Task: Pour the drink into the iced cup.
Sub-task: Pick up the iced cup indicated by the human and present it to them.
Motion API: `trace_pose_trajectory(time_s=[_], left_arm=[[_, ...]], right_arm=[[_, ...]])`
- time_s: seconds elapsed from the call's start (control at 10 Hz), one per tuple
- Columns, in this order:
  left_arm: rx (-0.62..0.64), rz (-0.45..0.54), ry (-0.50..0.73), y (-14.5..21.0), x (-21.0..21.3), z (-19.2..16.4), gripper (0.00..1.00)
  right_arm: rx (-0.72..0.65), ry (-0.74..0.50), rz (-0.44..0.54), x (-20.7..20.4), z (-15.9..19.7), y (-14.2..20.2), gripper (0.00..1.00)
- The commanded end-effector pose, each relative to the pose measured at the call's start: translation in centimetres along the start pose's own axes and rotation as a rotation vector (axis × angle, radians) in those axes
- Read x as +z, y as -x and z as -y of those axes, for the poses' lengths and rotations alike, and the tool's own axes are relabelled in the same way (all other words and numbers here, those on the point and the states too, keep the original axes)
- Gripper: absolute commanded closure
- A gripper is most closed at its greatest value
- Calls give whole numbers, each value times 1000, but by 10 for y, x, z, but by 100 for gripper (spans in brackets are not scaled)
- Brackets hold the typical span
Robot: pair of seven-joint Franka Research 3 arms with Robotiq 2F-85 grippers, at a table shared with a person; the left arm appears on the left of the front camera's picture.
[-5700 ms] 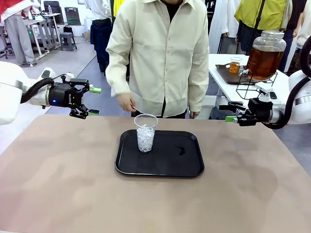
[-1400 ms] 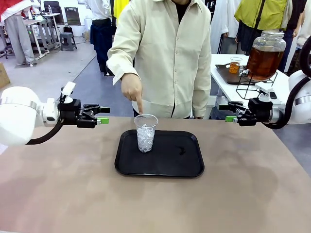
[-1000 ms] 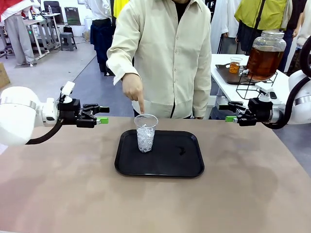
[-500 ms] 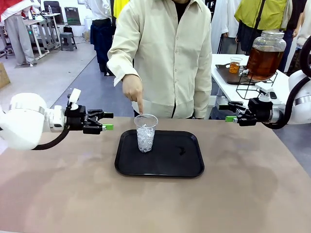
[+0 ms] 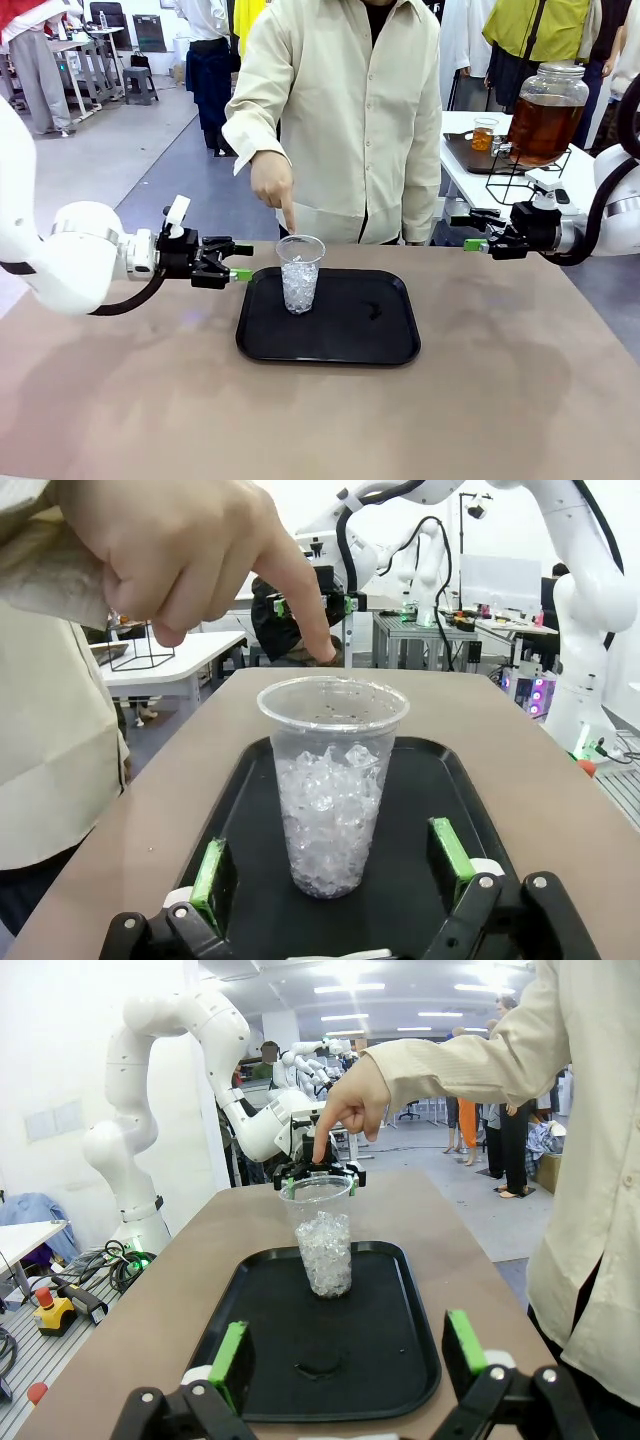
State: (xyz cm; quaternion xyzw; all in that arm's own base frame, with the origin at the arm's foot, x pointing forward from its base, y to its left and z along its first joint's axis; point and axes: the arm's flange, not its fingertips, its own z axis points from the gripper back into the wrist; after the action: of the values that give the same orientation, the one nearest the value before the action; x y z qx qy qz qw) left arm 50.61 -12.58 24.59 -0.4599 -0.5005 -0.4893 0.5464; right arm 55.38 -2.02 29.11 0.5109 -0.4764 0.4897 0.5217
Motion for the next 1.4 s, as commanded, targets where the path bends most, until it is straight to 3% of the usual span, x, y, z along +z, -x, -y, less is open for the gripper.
trace_pose_trajectory(time_s=[0.0, 1.3], left_arm=[[-38, 11, -14, 9, -7, -8, 0], [-33, 5, 16, 22, -61, -26, 0]], right_arm=[[5, -1, -2, -2, -1, -4, 0], [5, -1, -2, -2, -1, -4, 0]])
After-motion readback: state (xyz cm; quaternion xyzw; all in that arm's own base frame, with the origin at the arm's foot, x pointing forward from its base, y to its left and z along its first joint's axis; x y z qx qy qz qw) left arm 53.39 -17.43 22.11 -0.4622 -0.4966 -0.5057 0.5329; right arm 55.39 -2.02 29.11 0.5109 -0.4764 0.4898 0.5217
